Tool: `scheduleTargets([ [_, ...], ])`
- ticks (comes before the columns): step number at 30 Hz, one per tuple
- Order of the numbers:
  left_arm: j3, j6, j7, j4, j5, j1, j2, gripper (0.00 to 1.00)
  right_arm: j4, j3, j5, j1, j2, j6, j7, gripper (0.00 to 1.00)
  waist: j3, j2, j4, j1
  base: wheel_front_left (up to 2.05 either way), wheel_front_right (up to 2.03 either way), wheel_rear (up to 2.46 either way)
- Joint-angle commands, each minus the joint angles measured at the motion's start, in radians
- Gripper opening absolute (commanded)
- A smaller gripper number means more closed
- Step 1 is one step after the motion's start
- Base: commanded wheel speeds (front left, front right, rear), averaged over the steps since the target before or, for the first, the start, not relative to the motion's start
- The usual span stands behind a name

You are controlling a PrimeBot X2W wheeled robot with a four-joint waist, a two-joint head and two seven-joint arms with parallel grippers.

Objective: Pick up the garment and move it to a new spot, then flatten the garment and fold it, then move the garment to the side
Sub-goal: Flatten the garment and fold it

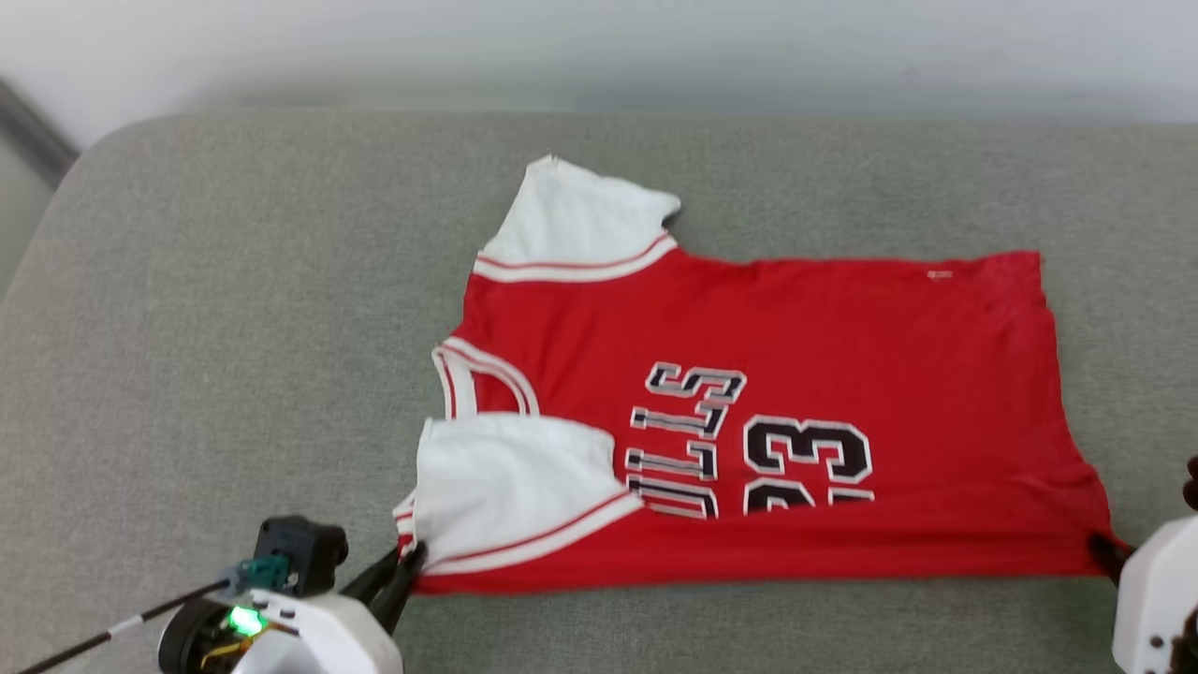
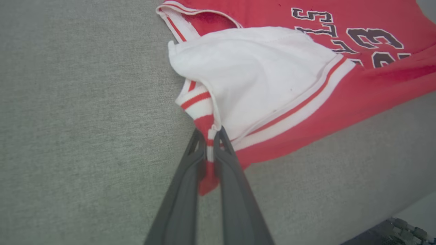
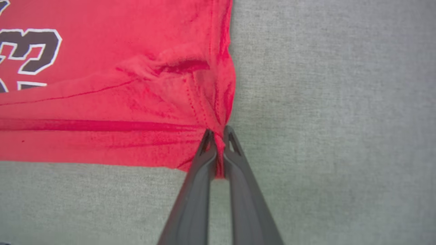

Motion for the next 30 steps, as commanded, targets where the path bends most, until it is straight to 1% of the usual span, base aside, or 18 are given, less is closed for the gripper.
scheduleTargets([
  [1, 0.0, 0.011, 0.006, -0.007, 0.0, 0.024, 0.016, 0.0, -0.02, -0.01, 0.008, 0.03, -0.016, -0.002, 0.012, 0.0, -0.019, 0.0, -0.015, 0.0, 0.0, 0.0, 0.0],
  [4, -0.015, 0.018, 0.023, -0.034, -0.001, 0.063, 0.038, 0.0, -0.068, -0.023, 0.017, 0.086, -0.027, -0.002, 0.037, 0.0, -0.029, 0.0, -0.025, 0.0, 0.0, 0.0, 0.0],
  [9, -0.031, 0.026, 0.028, -0.049, -0.003, 0.105, 0.046, 0.0, -0.112, -0.033, 0.02, 0.163, -0.04, -0.002, 0.082, 0.0, -0.025, 0.0, -0.037, 0.0, 0.0, 0.0, 0.0],
  [12, -0.042, 0.01, 0.024, -0.027, -0.012, 0.103, 0.029, 0.0, -0.102, -0.034, 0.014, 0.174, -0.032, -0.002, 0.076, 0.0, -0.016, 0.0, -0.04, 0.0, 0.0, 0.0, 0.0],
  [16, -0.061, -0.023, 0.013, 0.039, -0.012, 0.08, 0.005, 0.0, -0.053, -0.019, 0.012, 0.149, -0.011, -0.002, 0.056, 0.0, -0.006, 0.0, -0.044, 0.0, 0.0, 0.0, 0.0],
  [17, -0.064, -0.03, 0.006, 0.057, -0.01, 0.074, -0.005, 0.0, -0.038, -0.014, 0.006, 0.14, -0.009, -0.002, 0.046, 0.32, -0.005, 0.0, -0.044, 0.0, 0.0, 0.0, 0.0],
  [18, -0.065, -0.037, -0.003, 0.072, -0.01, 0.068, -0.014, 0.36, -0.023, -0.009, 0.001, 0.132, -0.008, -0.001, 0.033, 1.0, -0.004, 0.0, -0.044, 0.0, 0.0, 0.0, 0.0],
  [19, -0.065, -0.043, -0.013, 0.087, -0.009, 0.063, -0.021, 0.95, -0.007, -0.006, 0.005, 0.127, -0.001, -0.001, 0.024, 1.0, -0.004, 0.0, -0.043, 0.0, 0.0, 0.0, 0.0],
  [20, -0.065, -0.047, -0.021, 0.101, -0.011, 0.059, -0.027, 1.0, 0.006, 0.001, 0.015, 0.125, 0.007, -0.001, 0.019, 1.0, -0.005, 0.0, -0.042, 0.0, 0.0, 0.0, 0.0],
  [21, -0.065, -0.047, -0.021, 0.101, -0.011, 0.059, -0.027, 1.0, 0.006, 0.001, 0.015, 0.125, 0.007, -0.001, 0.019, 1.0, -0.005, 0.0, -0.042, 0.0, 0.0, 0.0, 0.0],
  [24, -0.064, -0.065, -0.053, 0.126, -0.008, 0.049, -0.043, 1.0, 0.027, 0.01, 0.039, 0.109, 0.01, -0.001, 0.0, 1.0, -0.017, 0.0, -0.041, 0.0, 0.0, 0.0, 0.0],
  [28, -0.05, -0.079, -0.119, 0.127, 0.01, 0.034, -0.047, 1.0, 0.027, 0.005, 0.051, 0.09, -0.004, -0.001, -0.046, 1.0, -0.043, 0.0, -0.042, 0.0, 0.0, 0.0, 0.0],
  [30, -0.028, -0.074, -0.17, 0.117, 0.012, 0.03, -0.052, 1.0, 0.012, 0.004, 0.052, 0.076, -0.01, -0.001, -0.086, 1.0, -0.055, 0.0, -0.042, 0.0, 0.0, 0.0, 0.0],
])
